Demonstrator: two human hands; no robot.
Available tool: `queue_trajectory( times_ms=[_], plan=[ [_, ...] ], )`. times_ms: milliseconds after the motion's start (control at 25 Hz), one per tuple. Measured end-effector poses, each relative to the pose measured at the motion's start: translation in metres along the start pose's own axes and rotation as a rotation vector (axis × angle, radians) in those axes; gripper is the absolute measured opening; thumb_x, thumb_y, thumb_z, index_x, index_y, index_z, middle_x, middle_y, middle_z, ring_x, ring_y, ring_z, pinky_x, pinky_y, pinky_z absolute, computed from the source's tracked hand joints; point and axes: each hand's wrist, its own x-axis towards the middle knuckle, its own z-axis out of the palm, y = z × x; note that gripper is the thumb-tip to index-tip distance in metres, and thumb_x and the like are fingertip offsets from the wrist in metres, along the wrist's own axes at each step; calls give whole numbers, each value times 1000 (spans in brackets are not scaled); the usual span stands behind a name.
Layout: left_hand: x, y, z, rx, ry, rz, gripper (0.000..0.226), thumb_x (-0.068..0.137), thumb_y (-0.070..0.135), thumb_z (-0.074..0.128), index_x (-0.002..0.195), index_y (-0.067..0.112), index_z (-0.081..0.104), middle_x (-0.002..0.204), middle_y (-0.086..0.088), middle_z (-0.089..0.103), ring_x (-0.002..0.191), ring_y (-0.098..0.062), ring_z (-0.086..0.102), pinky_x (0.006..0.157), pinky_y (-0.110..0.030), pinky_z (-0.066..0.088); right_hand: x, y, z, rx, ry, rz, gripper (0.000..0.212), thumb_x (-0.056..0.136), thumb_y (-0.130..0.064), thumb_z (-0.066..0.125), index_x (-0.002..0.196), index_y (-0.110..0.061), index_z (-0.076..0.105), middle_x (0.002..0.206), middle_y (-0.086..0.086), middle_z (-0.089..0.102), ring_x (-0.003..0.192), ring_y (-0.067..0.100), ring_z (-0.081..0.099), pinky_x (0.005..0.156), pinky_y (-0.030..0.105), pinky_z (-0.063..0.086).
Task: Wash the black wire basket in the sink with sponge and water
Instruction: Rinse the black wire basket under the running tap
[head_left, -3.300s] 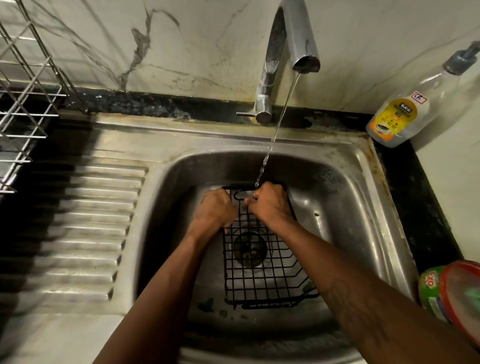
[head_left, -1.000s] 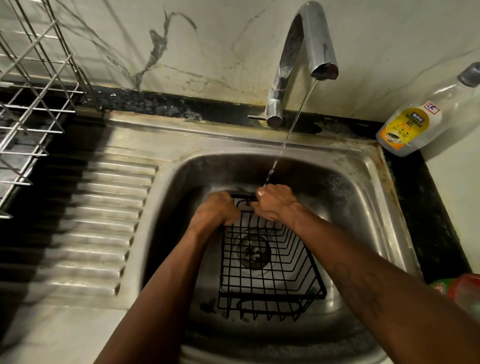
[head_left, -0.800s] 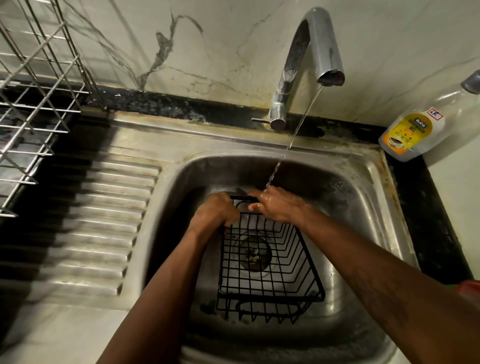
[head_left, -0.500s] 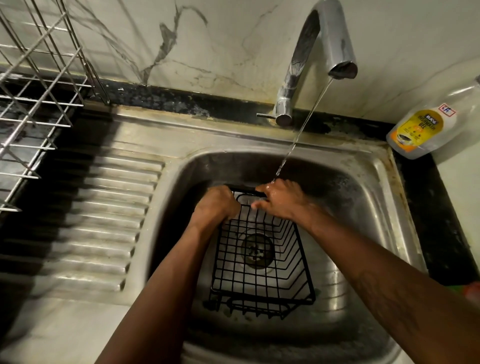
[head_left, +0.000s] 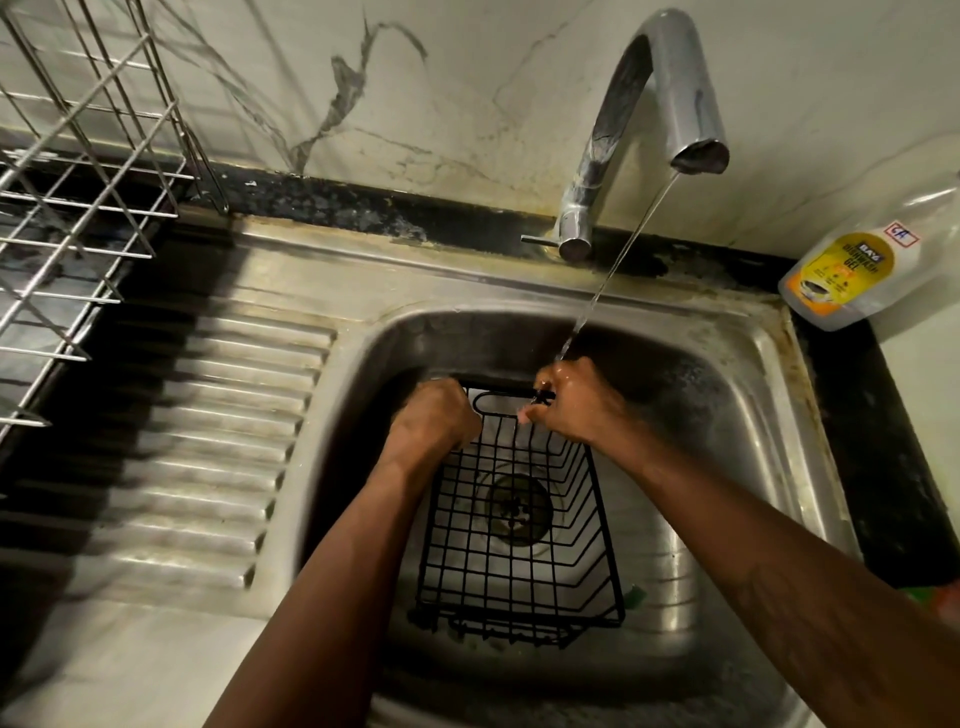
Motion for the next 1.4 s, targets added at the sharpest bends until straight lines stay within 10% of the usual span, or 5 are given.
queue_trajectory(
  times_ms=[160, 520, 920, 1400],
  plan=[
    [-1, -2, 2, -8, 10, 32, 19, 82, 10, 59, 66, 18, 54, 67, 3, 56, 68, -16, 58, 67, -27, 50, -6, -2, -3, -98, -84, 71, 32, 74, -12, 88, 97, -17, 67, 77, -6, 61, 66, 7, 56, 62, 24, 47],
    [3, -10, 2, -15, 38, 6, 22, 87, 7, 59, 66, 14, 57, 66, 0, 62, 58, -11, 61, 46, -19, 42, -2, -7, -18, 34, -90, 24, 25, 100, -31, 61, 122, -19, 61, 113, 2, 49, 90, 16, 54, 71, 30, 45],
    [-14, -5, -12, 389, 199, 34, 17, 81, 25, 67, 95, 16, 70, 104, -8, 68, 98, -30, 67, 79, -37, 52, -21, -9, 0, 54, 43, 5, 29, 107, -21, 42, 129, -16, 61, 98, 9, 67, 85, 24, 67, 75, 38, 56],
    [-14, 8, 15, 134, 82, 249, 33, 88, 33, 57, 110, 13, 68, 106, -13, 71, 98, -33, 67, 82, -35, 52, -14, -31, -4, -42, -6, -300, 37, 101, -26, 51, 135, -38, 61, 120, 7, 71, 108, 33, 66, 89, 41, 55]
  ],
)
